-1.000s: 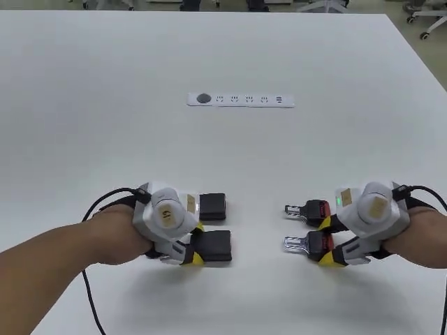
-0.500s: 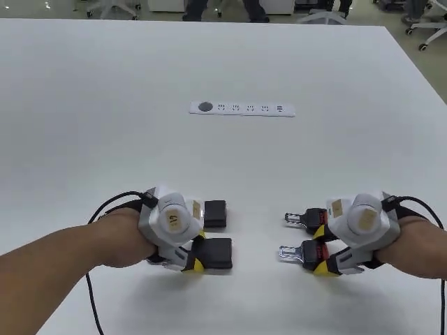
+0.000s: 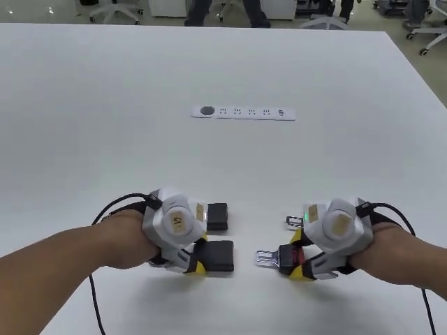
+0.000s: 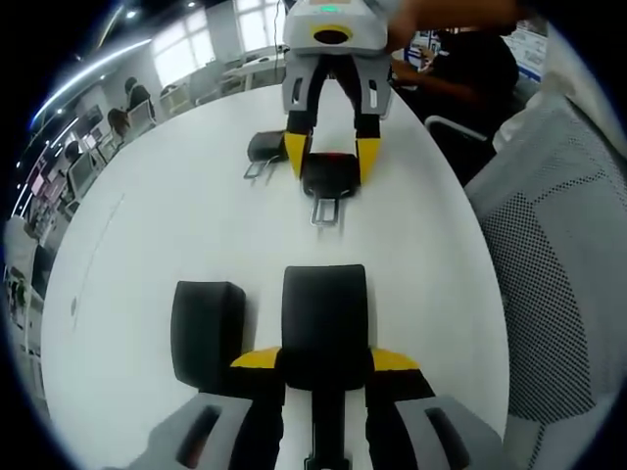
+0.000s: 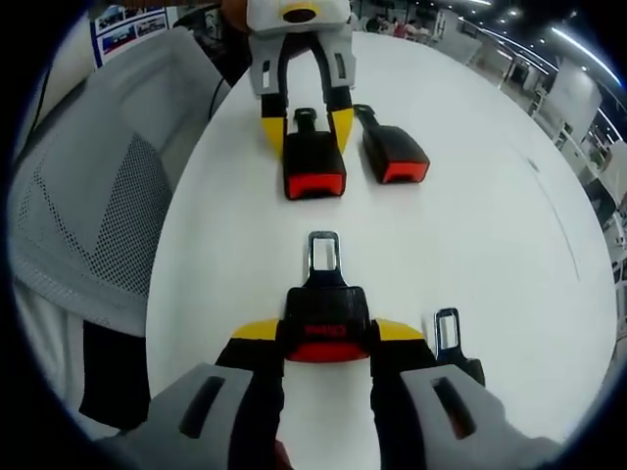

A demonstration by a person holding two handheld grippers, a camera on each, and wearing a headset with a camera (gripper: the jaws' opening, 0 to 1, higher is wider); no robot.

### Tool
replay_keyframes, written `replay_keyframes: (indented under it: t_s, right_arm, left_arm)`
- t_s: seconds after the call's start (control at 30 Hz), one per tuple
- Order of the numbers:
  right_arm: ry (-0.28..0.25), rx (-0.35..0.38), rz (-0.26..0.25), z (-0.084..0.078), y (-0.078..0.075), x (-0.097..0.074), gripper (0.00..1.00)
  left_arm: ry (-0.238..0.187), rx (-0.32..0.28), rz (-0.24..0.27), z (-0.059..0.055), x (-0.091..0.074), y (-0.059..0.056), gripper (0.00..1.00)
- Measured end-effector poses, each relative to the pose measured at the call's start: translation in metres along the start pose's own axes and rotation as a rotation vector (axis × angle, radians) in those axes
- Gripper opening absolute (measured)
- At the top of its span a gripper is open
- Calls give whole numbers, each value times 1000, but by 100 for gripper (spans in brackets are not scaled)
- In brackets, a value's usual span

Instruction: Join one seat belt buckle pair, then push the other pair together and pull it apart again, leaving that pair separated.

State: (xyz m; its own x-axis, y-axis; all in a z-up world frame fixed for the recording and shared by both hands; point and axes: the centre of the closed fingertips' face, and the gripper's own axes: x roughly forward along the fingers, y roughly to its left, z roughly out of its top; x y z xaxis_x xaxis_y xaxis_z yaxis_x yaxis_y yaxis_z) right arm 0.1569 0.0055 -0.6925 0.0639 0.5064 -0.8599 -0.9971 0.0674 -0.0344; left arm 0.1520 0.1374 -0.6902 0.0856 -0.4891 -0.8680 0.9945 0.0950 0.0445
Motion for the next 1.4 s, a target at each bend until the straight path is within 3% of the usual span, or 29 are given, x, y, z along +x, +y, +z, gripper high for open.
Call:
replay_keyframes:
  t_s: [0.5,0.77,1.1,1.4]
  right_arm:
    - [-21,-23,3,34,4,20,33]
    - [-9,-35,-6,33,3,19,33]
    - [-33,-39,-4,40,7,22,33]
    - [-38,-51,25,44,6,28,33]
  left_arm:
    - [1,-4,1,-1,1,0,32]
    - [0,-10,2,-2,0,0,32]
    - [0,-10,1,-2,1,1,32]
    - [-9,7,-9,0,1,0,32]
